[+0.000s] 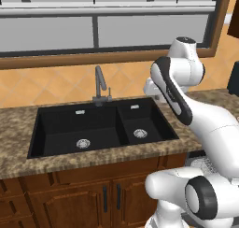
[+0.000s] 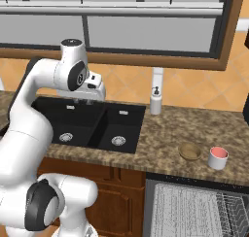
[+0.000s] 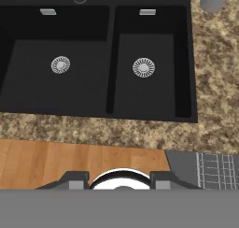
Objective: Pick up the cup and bowl from the counter, place them in the dishwasher, and close the dishwasher door.
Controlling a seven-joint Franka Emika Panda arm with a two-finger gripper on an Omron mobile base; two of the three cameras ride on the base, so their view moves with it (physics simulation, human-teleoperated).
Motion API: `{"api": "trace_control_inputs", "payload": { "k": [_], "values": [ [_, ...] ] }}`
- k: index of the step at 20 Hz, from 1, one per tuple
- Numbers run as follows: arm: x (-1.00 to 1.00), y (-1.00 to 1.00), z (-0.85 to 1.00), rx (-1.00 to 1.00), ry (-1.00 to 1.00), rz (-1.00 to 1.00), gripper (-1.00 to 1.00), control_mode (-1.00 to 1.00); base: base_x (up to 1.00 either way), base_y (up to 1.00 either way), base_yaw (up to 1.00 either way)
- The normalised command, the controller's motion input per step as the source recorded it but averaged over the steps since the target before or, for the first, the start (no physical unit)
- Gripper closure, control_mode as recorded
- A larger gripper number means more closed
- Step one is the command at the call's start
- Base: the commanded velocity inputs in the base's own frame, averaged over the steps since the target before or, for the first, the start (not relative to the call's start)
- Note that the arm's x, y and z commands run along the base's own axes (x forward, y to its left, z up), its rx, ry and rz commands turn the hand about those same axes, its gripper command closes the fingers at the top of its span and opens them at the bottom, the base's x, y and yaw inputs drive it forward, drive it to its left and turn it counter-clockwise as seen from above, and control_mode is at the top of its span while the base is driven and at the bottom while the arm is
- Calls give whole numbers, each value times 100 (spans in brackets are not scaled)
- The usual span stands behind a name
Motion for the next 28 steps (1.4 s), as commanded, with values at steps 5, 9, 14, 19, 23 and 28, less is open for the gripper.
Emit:
{"api": "trace_control_inputs", "payload": {
  "k": [5,9,14,19,23,28],
  "values": [
    [-53,0,0,0,-1,0,-100,-100,0,0,0],
    [-97,-2,0,0,-13,0,-100,-100,0,0,0],
    [-67,-8,-13,0,-14,-1,-100,-100,0,0,0],
    [-1,18,-4,1,-7,-5,-100,-100,0,0,0],
    [17,30,0,0,-5,-44,-100,-100,0,0,0],
    [20,13,0,1,0,-44,-100,-100,0,0,0]
  ]
}}
